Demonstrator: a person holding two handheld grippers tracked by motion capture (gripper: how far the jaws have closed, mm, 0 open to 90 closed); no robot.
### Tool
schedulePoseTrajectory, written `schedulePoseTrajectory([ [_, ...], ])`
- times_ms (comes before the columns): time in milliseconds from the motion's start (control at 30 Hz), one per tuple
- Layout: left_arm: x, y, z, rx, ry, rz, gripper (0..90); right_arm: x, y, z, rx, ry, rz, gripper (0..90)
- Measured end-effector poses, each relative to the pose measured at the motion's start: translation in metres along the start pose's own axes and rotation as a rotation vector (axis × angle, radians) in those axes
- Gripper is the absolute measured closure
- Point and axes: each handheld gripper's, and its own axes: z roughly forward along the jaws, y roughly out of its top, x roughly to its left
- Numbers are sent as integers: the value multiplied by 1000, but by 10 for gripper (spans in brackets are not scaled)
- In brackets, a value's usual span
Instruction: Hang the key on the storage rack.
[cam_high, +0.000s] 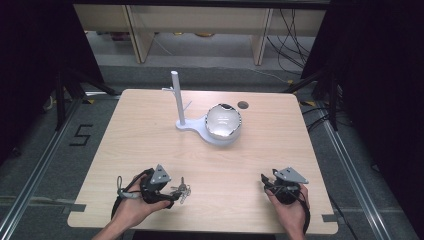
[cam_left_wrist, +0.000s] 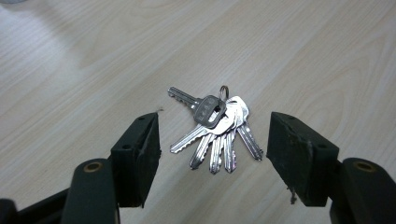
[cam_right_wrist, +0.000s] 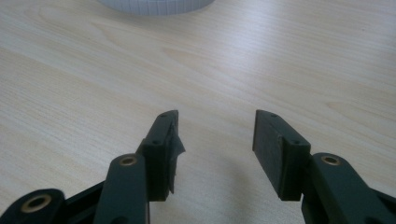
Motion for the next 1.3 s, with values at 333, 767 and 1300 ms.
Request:
schedulePoseTrajectory([
  [333, 1, 9, 0, 66, -1, 48, 313, 0, 0, 0, 8, 8, 8, 509],
  [767, 4, 43, 34, 314, -77, 157, 268, -1, 1, 2, 41, 27, 23, 492],
  [1300, 13, 64, 56, 388, -191, 498, 272, -2, 1, 2, 69, 27, 23, 481],
])
